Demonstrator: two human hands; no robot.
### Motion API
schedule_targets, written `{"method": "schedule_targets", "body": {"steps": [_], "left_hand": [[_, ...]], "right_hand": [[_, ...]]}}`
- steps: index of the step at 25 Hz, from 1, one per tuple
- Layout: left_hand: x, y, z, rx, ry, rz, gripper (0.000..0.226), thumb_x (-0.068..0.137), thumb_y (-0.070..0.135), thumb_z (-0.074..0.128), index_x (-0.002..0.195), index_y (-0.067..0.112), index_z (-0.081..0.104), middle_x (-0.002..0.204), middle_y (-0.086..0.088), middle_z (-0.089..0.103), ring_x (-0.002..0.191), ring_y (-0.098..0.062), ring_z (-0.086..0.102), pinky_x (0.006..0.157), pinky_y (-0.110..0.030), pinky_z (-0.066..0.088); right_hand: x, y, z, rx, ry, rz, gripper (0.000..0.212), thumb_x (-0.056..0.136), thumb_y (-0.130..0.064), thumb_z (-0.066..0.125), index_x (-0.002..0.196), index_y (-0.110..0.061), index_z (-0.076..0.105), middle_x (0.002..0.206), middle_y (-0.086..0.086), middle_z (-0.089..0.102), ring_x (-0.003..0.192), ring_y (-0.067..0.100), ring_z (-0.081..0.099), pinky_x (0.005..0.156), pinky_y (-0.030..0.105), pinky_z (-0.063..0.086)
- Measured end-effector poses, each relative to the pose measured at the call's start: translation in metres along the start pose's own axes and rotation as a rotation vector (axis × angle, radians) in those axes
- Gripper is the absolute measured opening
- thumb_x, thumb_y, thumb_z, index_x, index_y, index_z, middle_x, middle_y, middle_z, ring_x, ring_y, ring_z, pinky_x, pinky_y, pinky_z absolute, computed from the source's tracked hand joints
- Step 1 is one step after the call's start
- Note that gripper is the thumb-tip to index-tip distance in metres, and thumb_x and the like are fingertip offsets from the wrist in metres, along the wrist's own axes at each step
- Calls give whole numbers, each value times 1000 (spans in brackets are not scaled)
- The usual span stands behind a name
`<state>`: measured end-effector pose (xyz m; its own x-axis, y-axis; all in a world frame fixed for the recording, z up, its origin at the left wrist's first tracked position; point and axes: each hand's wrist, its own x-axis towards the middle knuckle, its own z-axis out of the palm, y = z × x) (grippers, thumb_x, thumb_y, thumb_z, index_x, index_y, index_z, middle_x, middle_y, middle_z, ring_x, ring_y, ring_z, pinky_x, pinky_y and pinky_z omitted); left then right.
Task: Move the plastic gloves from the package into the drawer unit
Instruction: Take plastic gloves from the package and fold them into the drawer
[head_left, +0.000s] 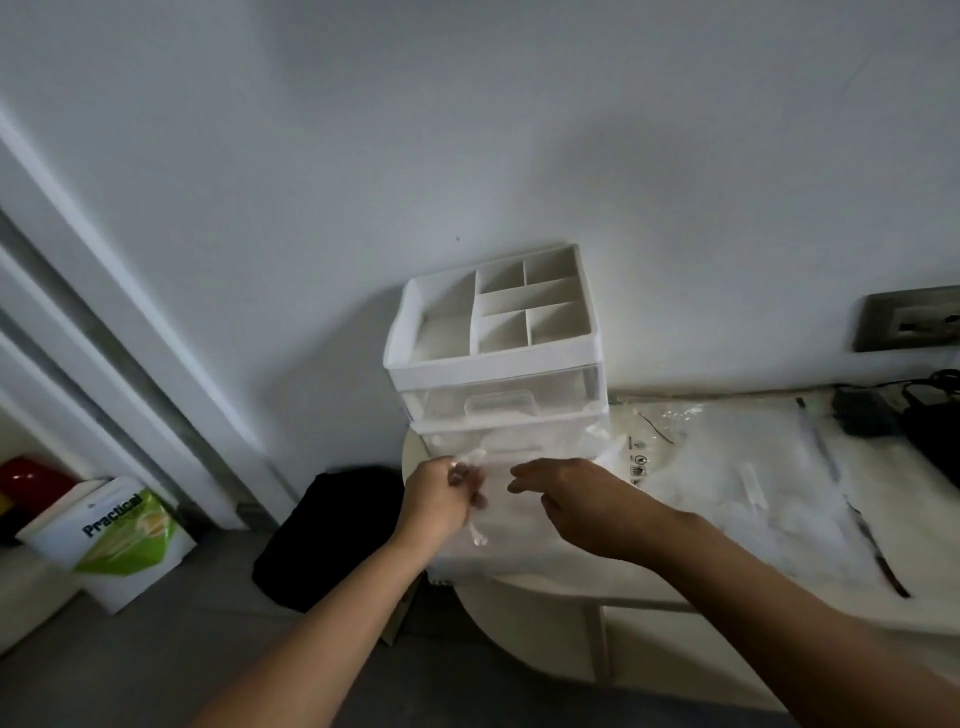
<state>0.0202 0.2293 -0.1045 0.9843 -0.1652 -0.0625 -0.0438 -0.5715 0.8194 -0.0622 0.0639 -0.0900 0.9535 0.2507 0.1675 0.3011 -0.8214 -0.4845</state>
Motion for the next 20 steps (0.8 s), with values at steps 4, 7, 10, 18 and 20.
{"method": "schedule_targets", "body": {"steps": [4, 7, 10, 18, 20], "left_hand": [[3, -4, -7, 231, -6, 133, 18, 93, 22, 60, 77, 14, 58, 63, 7, 62, 50, -3, 53, 47, -13, 40], [6, -3, -8, 402, 26, 204, 15, 92, 24, 61, 87, 10, 62, 76, 4, 62, 68, -9, 60, 54, -10, 42], [8, -3, -10, 504, 36, 219, 19, 90, 29, 63, 80, 14, 57, 80, -2, 66, 81, -20, 66, 64, -26, 48], [-20, 25, -8, 718, 118, 458, 14, 92, 27, 61, 101, 16, 61, 97, 3, 63, 87, -11, 61, 67, -18, 42], [-18, 20, 4, 628, -19, 337, 9, 90, 19, 63, 96, 14, 66, 94, -1, 67, 87, -14, 63, 75, -23, 49]], "right_hand": [[13, 10, 20, -49, -156, 23, 47, 99, -13, 40, 145, -24, 36, 155, -6, 25, 142, 9, 22, 112, 19, 13], [19, 11, 31, -107, -238, 3, 56, 97, -13, 45, 148, -25, 26, 158, -4, 16, 145, 13, 14, 115, 25, 10], [24, 15, 38, -182, -286, -2, 59, 97, -11, 44, 150, -25, 21, 159, -1, 10, 146, 15, 7, 117, 33, 3], [36, 16, 42, -220, -318, -49, 56, 99, -29, 43, 149, -25, 21, 159, -2, 8, 147, 17, 1, 117, 33, -3], [39, 18, 46, -179, -333, -51, 56, 98, -29, 45, 149, -23, 22, 158, -3, 14, 146, 17, 4, 118, 33, 0]]}}
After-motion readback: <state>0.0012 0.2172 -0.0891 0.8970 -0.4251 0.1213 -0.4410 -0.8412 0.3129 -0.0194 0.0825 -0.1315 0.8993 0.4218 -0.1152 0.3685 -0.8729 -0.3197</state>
